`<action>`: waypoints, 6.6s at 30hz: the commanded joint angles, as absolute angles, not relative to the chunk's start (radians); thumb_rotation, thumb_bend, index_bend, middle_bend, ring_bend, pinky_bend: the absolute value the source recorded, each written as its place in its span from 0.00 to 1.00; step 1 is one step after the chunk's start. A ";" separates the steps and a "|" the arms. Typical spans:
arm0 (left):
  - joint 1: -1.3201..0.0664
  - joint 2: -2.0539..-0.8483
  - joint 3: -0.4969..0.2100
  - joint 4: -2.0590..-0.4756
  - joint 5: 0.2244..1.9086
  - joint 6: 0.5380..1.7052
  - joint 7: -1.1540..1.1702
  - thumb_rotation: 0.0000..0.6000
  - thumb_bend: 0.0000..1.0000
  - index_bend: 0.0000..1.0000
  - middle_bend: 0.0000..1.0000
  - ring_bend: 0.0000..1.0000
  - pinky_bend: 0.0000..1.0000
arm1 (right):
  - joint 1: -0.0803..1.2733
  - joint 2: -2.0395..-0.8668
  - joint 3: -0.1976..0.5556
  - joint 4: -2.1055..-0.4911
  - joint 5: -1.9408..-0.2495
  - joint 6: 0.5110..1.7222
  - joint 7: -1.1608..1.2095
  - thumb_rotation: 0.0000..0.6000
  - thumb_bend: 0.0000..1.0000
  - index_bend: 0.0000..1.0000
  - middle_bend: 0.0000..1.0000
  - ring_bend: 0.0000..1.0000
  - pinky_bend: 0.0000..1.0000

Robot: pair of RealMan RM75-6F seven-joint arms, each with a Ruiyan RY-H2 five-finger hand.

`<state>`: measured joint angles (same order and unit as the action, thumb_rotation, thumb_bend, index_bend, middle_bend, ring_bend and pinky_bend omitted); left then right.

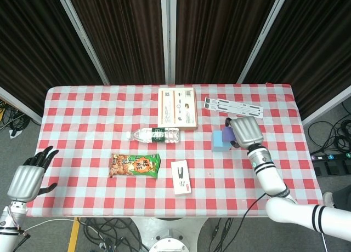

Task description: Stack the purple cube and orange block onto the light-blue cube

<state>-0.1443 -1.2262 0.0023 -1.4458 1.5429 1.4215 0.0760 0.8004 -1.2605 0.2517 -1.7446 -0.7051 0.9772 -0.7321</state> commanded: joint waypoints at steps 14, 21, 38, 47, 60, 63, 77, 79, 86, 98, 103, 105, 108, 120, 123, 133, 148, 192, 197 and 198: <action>-0.149 -1.228 0.009 -1.428 1.541 1.406 0.050 1.00 0.00 0.19 0.20 0.20 0.33 | 0.895 -1.303 0.186 -1.641 -0.601 0.890 -0.697 1.00 0.15 0.47 1.00 0.98 0.93; -0.149 -1.233 0.010 -1.418 1.539 1.402 0.041 1.00 0.00 0.19 0.20 0.20 0.33 | 0.912 -1.323 0.172 -1.617 -0.597 0.909 -0.682 1.00 0.15 0.47 1.00 0.98 0.93; -0.148 -1.239 0.011 -1.400 1.530 1.394 0.029 1.00 0.00 0.19 0.20 0.20 0.33 | 0.938 -1.336 0.143 -1.593 -0.580 0.902 -0.658 1.00 0.05 0.28 1.00 0.98 0.93; -0.148 -1.239 0.010 -1.401 1.530 1.397 0.023 1.00 0.00 0.19 0.20 0.20 0.33 | 0.941 -1.311 0.138 -1.620 -0.589 0.914 -0.643 1.00 0.00 0.12 1.00 0.97 0.93; -0.150 -1.230 0.007 -1.417 1.537 1.405 0.019 1.00 0.00 0.19 0.20 0.20 0.33 | 0.905 -1.026 0.087 -1.834 -0.567 1.022 -0.726 1.00 0.00 0.18 1.00 0.97 0.93; -0.153 -1.236 0.008 -1.418 1.544 1.406 0.024 1.00 0.00 0.19 0.20 0.20 0.33 | 0.884 -1.028 0.076 -1.776 -0.531 0.982 -0.684 1.00 0.00 0.24 1.00 0.97 0.93; -0.156 -1.238 0.013 -1.418 1.536 1.389 0.052 1.00 0.00 0.19 0.20 0.20 0.33 | 0.865 -1.260 0.069 -1.485 -0.529 0.883 -0.586 1.00 0.00 0.36 1.00 0.97 0.93; -0.156 -1.239 0.014 -1.415 1.535 1.387 0.051 1.00 0.00 0.19 0.20 0.20 0.33 | 0.869 -1.290 0.074 -1.463 -0.522 0.887 -0.588 1.00 0.00 0.36 1.00 0.98 0.93; -0.153 -1.237 0.014 -1.409 1.535 1.392 0.039 1.00 0.00 0.19 0.20 0.20 0.33 | 0.889 -1.358 0.085 -1.412 -0.491 0.899 -0.622 1.00 0.01 0.36 1.00 0.98 0.93; -0.161 -1.231 0.017 -1.393 1.538 1.380 0.021 1.00 0.00 0.19 0.20 0.20 0.33 | 0.933 -1.494 0.110 -1.257 -0.407 0.855 -0.677 1.00 0.01 0.37 1.00 0.98 0.93; -0.161 -1.236 0.020 -1.382 1.537 1.375 0.015 1.00 0.00 0.19 0.20 0.20 0.33 | 0.947 -1.538 0.119 -1.199 -0.381 0.832 -0.693 1.00 0.01 0.37 1.00 0.98 0.93; -0.162 -1.237 0.021 -1.378 1.537 1.372 0.013 1.00 0.00 0.19 0.20 0.20 0.33 | 0.953 -1.554 0.123 -1.173 -0.365 0.817 -0.699 1.00 0.02 0.38 1.00 0.98 0.93; -0.164 -1.237 0.020 -1.376 1.540 1.373 0.013 1.00 0.00 0.19 0.20 0.20 0.33 | 0.962 -1.575 0.128 -1.140 -0.351 0.796 -0.707 1.00 0.02 0.38 1.00 0.98 0.93; -0.162 -1.240 0.023 -1.362 1.538 1.370 0.003 1.00 0.00 0.19 0.20 0.20 0.33 | 0.970 -1.625 0.131 -1.092 -0.345 0.776 -0.725 1.00 0.03 0.42 1.00 0.98 0.93; -0.162 -1.242 0.024 -1.358 1.536 1.369 -0.002 1.00 0.00 0.19 0.20 0.20 0.33 | 0.971 -1.634 0.132 -1.082 -0.339 0.772 -0.729 1.00 0.04 0.43 1.00 0.98 0.93; -0.160 -1.247 0.023 -1.350 1.534 1.369 -0.013 1.00 0.00 0.19 0.20 0.20 0.33 | 0.965 -1.648 0.139 -1.072 -0.353 0.790 -0.731 1.00 0.06 0.53 1.00 0.99 0.94; -0.165 -1.249 0.021 -1.348 1.533 1.364 -0.022 1.00 0.00 0.19 0.20 0.20 0.33 | 0.948 -1.459 0.187 -1.331 -0.441 0.924 -0.738 1.00 0.06 0.57 1.00 0.99 0.95; -0.175 -1.230 0.019 -1.376 1.532 1.358 -0.025 1.00 0.00 0.19 0.20 0.20 0.33 | 1.171 -1.299 0.227 -1.672 0.017 1.016 -0.957 1.00 0.06 0.57 1.00 0.99 0.95; -0.176 -1.228 0.018 -1.381 1.531 1.355 -0.026 1.00 0.00 0.19 0.20 0.20 0.33 | 1.177 -1.299 0.222 -1.672 0.022 1.009 -0.956 1.00 0.06 0.56 1.00 0.99 0.95; -0.176 -1.228 0.018 -1.381 1.531 1.354 -0.026 1.00 0.00 0.19 0.20 0.20 0.33 | 1.178 -1.298 0.220 -1.672 0.025 1.005 -0.955 1.00 0.06 0.55 1.00 0.99 0.95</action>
